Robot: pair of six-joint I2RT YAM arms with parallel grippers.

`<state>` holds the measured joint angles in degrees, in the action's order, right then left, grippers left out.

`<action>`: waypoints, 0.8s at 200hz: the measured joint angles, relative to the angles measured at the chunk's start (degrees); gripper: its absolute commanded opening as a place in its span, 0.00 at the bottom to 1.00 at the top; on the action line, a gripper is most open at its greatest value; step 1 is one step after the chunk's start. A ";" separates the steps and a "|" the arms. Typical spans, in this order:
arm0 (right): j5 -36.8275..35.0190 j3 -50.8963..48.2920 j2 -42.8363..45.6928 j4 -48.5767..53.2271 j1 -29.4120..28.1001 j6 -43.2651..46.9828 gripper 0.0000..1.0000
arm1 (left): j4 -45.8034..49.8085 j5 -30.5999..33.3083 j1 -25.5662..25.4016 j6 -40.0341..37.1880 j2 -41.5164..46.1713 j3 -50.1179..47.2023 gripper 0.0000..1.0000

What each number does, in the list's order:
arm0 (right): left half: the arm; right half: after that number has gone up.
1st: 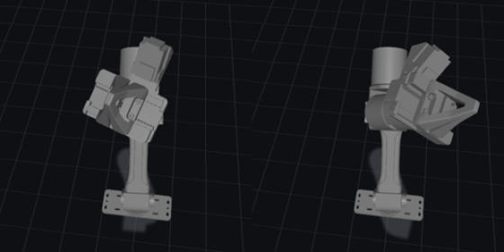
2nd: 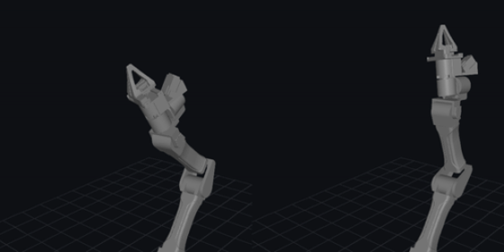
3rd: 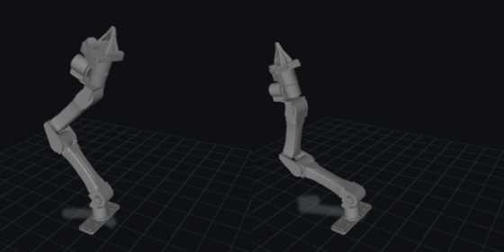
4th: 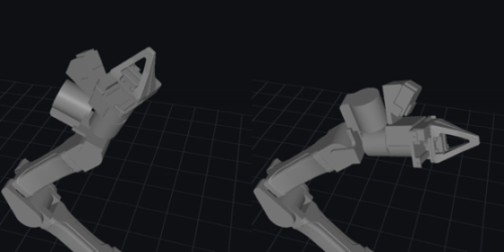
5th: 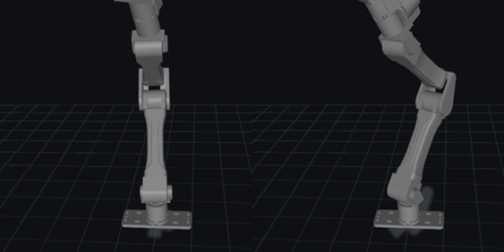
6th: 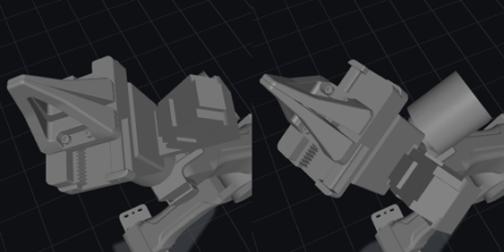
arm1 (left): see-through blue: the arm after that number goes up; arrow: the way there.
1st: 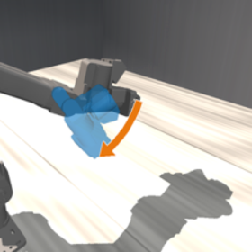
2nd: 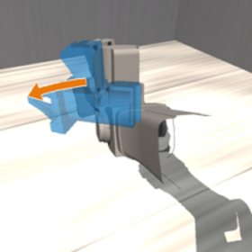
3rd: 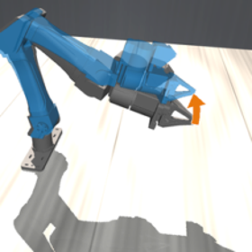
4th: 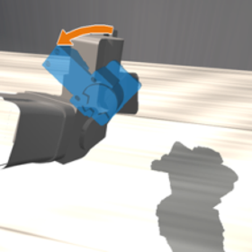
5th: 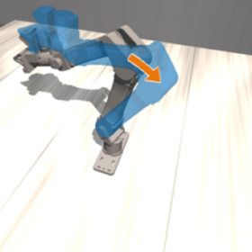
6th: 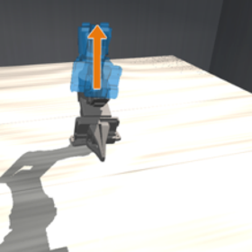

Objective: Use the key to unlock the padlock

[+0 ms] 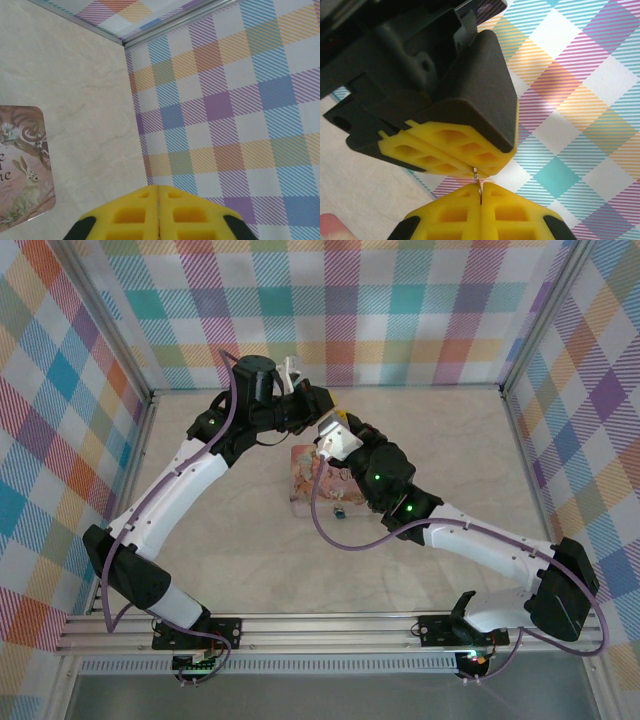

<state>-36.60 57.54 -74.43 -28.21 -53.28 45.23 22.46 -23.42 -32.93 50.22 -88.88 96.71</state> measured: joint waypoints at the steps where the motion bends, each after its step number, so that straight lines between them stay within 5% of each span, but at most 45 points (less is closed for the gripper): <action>1: 0.00 0.00 0.00 0.00 0.00 0.00 0.00 | 0.00 0.00 0.00 -0.09 0.00 0.00 0.00; 32: 0.00 0.00 0.00 0.13 0.00 -0.46 0.00 | 0.02 0.13 -0.02 -0.09 0.00 0.00 0.00; 77: 0.09 0.00 1.07 3.63 0.02 -4.72 0.43 | 0.37 1.09 0.00 -1.38 0.00 0.00 0.00; 160: 6.99 -0.96 14.27 24.46 5.88 -29.77 0.54 | -0.33 2.05 0.55 -8.92 0.52 -5.16 0.00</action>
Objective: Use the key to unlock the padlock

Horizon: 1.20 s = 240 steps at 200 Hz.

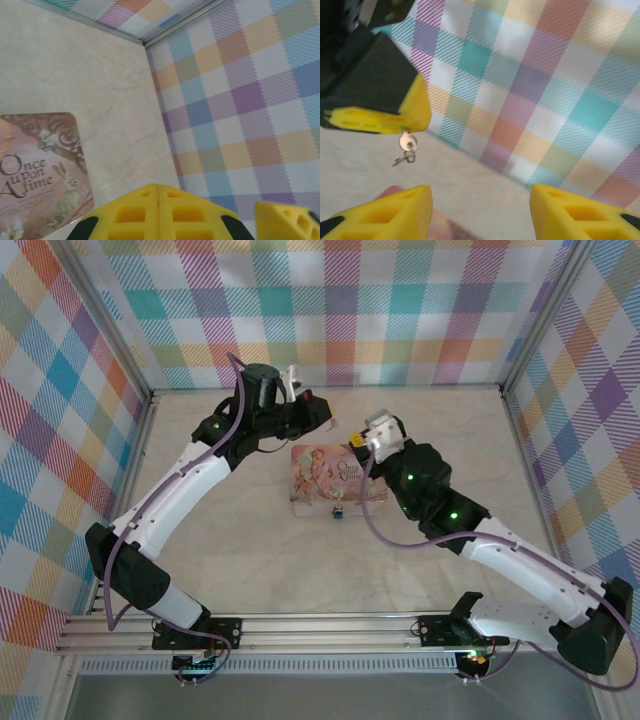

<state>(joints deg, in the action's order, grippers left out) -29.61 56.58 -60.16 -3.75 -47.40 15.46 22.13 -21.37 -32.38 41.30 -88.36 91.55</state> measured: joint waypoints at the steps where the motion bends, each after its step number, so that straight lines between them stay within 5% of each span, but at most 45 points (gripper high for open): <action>1: 0.50 0.00 0.22 0.57 0.33 -1.07 0.54 | -0.02 0.00 0.00 -0.11 0.04 -0.15 0.00; 53: 24.79 -2.45 3.87 8.50 12.76 -27.04 0.53 | -7.78 -3.85 0.26 -3.61 4.35 -12.85 0.00; 112: 48.19 -14.32 1.92 -7.93 16.68 -48.94 0.53 | -19.69 -8.46 0.26 -3.43 9.73 -23.78 0.00; 177: 54.71 -20.59 -4.09 -32.63 16.96 -65.44 0.55 | -27.87 -9.20 -0.83 -2.71 12.87 -29.22 0.00; 240: 56.70 -20.52 -6.64 -41.16 16.96 -71.47 0.43 | -31.30 -9.03 -2.99 -1.73 13.62 -30.27 0.00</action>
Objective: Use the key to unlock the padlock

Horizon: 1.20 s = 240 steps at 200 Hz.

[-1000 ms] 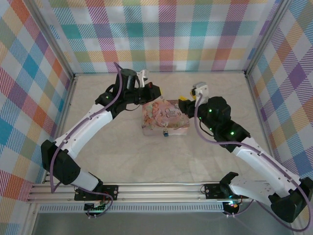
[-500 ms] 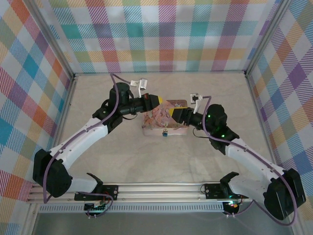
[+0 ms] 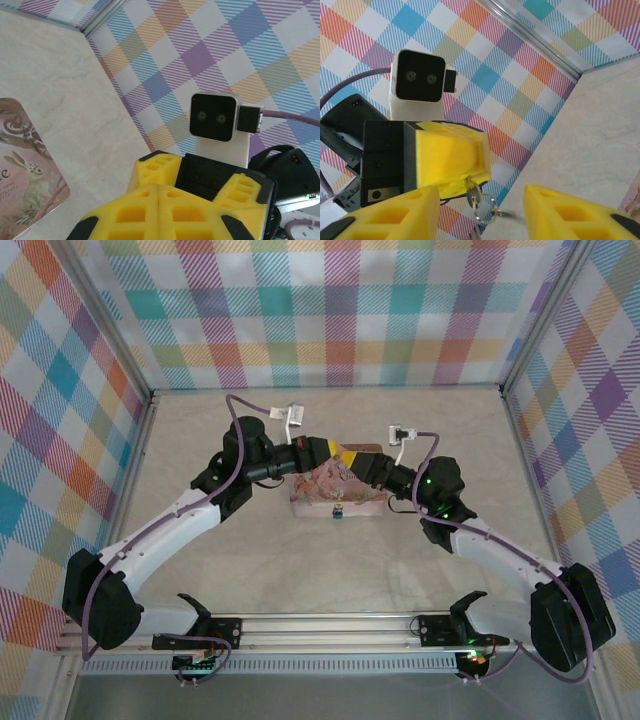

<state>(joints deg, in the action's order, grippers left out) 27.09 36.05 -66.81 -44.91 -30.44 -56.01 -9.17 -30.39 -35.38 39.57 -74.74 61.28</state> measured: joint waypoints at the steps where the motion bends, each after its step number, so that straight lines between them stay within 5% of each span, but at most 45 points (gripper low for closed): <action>1: 0.04 0.00 -0.04 -0.04 0.00 -0.07 0.43 | -0.02 0.00 -0.02 0.02 0.00 0.00 0.00; 95: 2.01 0.79 -1.79 -2.86 0.00 -3.19 0.26 | -1.42 1.53 -1.64 0.04 0.02 0.00 0.00; 240: 3.61 1.03 -2.84 -5.66 -0.39 -4.87 0.22 | -2.64 4.11 -2.01 1.25 0.02 -0.02 0.00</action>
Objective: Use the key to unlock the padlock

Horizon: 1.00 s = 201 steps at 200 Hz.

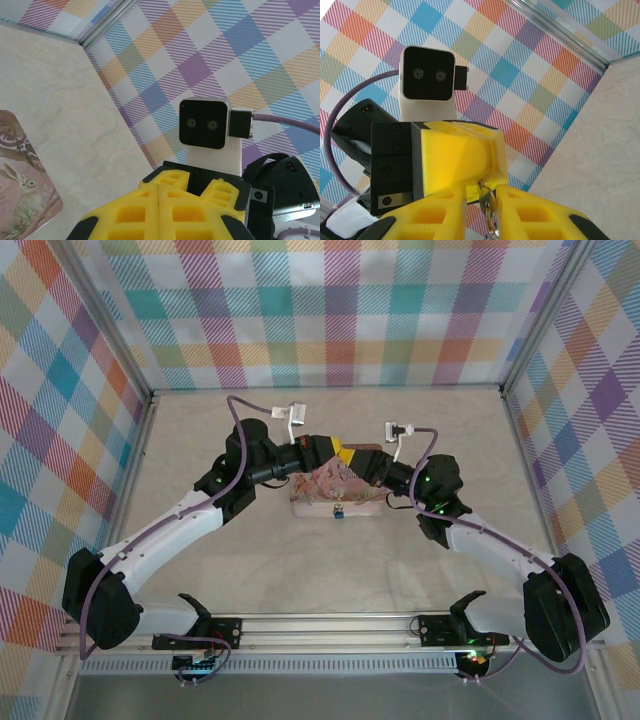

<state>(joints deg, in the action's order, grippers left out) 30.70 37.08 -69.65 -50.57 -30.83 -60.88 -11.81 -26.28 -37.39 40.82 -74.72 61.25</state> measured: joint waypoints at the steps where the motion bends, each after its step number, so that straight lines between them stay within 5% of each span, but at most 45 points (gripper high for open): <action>1: 0.00 0.00 0.00 0.00 0.00 0.00 0.22 | -0.04 0.00 0.00 0.07 0.00 0.00 0.00; 53: -0.20 0.00 -0.39 -0.22 -0.24 -0.13 0.02 | -0.83 0.50 0.00 0.31 0.00 -0.02 0.00; 80: -0.46 0.00 -0.37 0.02 -0.26 0.07 0.00 | -0.79 0.72 0.00 0.31 0.00 -0.02 0.00; 92: -0.50 0.00 -0.26 0.31 -0.26 0.31 0.00 | -0.61 0.85 0.00 0.15 0.00 -0.02 0.22; 120: -0.63 0.00 0.79 1.97 -0.26 1.42 0.00 | -0.15 0.87 0.04 0.48 0.48 -0.04 0.44; 201: -2.56 -0.61 9.20 10.51 -0.26 7.19 0.00 | 3.34 2.23 2.71 -0.55 7.08 -0.94 0.54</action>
<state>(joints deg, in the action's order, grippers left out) 28.14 36.47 -60.45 -40.05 -31.09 -53.69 -8.47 -24.05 -34.68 40.27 -67.64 60.31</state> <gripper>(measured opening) 0.060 0.527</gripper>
